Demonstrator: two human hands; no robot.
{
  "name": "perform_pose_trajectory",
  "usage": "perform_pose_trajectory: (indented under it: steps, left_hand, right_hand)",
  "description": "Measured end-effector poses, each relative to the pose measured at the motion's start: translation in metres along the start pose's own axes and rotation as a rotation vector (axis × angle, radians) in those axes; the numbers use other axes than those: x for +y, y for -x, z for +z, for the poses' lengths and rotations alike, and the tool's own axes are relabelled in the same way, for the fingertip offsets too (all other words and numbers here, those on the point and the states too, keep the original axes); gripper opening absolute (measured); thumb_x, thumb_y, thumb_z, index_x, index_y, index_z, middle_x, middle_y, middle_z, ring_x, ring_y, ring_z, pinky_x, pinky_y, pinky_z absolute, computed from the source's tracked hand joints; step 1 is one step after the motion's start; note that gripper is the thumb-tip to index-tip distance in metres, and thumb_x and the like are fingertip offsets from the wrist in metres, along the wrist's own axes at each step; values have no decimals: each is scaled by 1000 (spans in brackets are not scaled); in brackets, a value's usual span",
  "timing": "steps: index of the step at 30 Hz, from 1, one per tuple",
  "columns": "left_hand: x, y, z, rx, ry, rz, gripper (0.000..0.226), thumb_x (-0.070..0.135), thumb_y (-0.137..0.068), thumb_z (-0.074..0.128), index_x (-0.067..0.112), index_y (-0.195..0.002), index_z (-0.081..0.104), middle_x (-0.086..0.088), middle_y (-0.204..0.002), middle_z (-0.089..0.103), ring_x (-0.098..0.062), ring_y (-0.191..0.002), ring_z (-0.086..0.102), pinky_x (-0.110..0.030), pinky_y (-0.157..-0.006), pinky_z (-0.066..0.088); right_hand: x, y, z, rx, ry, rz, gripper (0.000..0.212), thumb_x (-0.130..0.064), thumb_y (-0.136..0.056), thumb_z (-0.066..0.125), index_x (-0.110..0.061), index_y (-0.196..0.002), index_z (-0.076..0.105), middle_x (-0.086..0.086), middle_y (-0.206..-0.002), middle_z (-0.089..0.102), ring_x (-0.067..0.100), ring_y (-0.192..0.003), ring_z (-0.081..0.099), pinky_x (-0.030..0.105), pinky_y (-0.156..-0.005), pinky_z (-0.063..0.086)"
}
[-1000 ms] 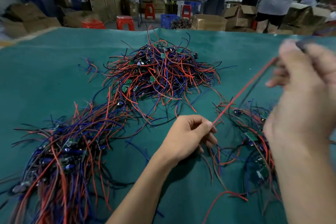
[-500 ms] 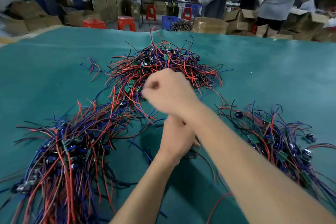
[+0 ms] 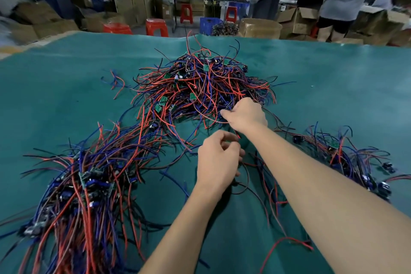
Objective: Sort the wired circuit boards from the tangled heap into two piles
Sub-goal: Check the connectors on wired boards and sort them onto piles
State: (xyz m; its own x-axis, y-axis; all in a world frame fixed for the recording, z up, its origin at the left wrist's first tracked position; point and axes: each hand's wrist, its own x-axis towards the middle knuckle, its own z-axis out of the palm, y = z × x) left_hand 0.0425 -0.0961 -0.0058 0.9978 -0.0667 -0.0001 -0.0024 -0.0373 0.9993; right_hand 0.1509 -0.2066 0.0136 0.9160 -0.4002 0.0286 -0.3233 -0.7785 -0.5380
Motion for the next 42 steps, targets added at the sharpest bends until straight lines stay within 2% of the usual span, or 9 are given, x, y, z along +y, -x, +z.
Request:
perform_pose_trajectory:
  steps: [5,11,17,25,30,33,36,39,42]
  left_hand:
    - [1,0,0,-6,-1,-7,23,6,-85,47,21,-90,64,1,-69,72,-9,-57,62,-24,-43,47]
    - [1,1,-1,-8,-10,-16,24,5,-86,47,22,-90,64,2,-70,72,-9,-59,63,-24,-45,48]
    - [1,1,-1,-2,-4,-16,24,4,-86,47,19,-91,65,1,-69,72,-8,-56,61,-24,-43,47]
    - [2,0,-2,21,-25,-16,25,5,-83,47,23,-93,63,-1,-73,71,-16,-60,62,-23,-41,42]
    - [2,-1,-1,3,-20,-26,20,7,-91,50,19,-93,64,-1,-79,72,-15,-61,67,-22,-40,39]
    - [5,1,-1,-50,-20,6,16,18,-99,49,18,-94,64,-1,-82,76,-15,-58,69,-14,-39,36]
    - [9,2,1,-130,14,17,32,28,-103,48,7,-85,64,0,-70,74,-12,-46,62,-12,-38,34]
    - [7,3,1,-142,-11,55,42,31,-101,54,12,-65,62,6,-54,60,-8,-46,49,-20,-50,36]
    - [5,0,0,-150,48,47,24,20,-97,61,5,-81,70,-1,-66,63,-13,-62,50,-29,-64,40]
  right_hand:
    - [-1,-5,-1,8,-20,22,18,-28,-87,68,-13,-80,59,12,-97,72,33,-89,68,35,-70,49]
    - [3,-7,-3,-13,-44,14,38,-44,-87,72,-16,-72,51,8,-84,65,30,-82,66,33,-66,46]
    - [-2,-11,5,-16,-33,59,22,-33,-88,70,-15,-91,58,7,-97,67,32,-91,65,37,-77,53]
    - [20,0,-40,109,-407,87,14,-28,-73,65,-16,-72,57,5,-59,51,25,-57,48,28,-53,36]
    - [44,45,-72,73,-638,86,21,-32,-62,64,-14,-72,62,13,-65,40,20,-56,34,23,-46,28]
    - [56,85,-72,19,-698,-9,44,-38,-57,64,4,-66,51,13,-63,38,21,-57,34,25,-50,28]
    - [58,121,-62,-98,-745,-111,25,-27,-66,63,-2,-61,61,3,-50,46,14,-44,40,16,-39,32]
    - [58,142,-50,-218,-722,-194,17,-25,-68,62,-18,-53,64,-2,-50,52,11,-47,44,20,-47,36]
    - [60,146,-40,-177,-564,-282,19,-29,-68,60,-15,-56,61,-2,-50,48,12,-52,41,32,-55,35]
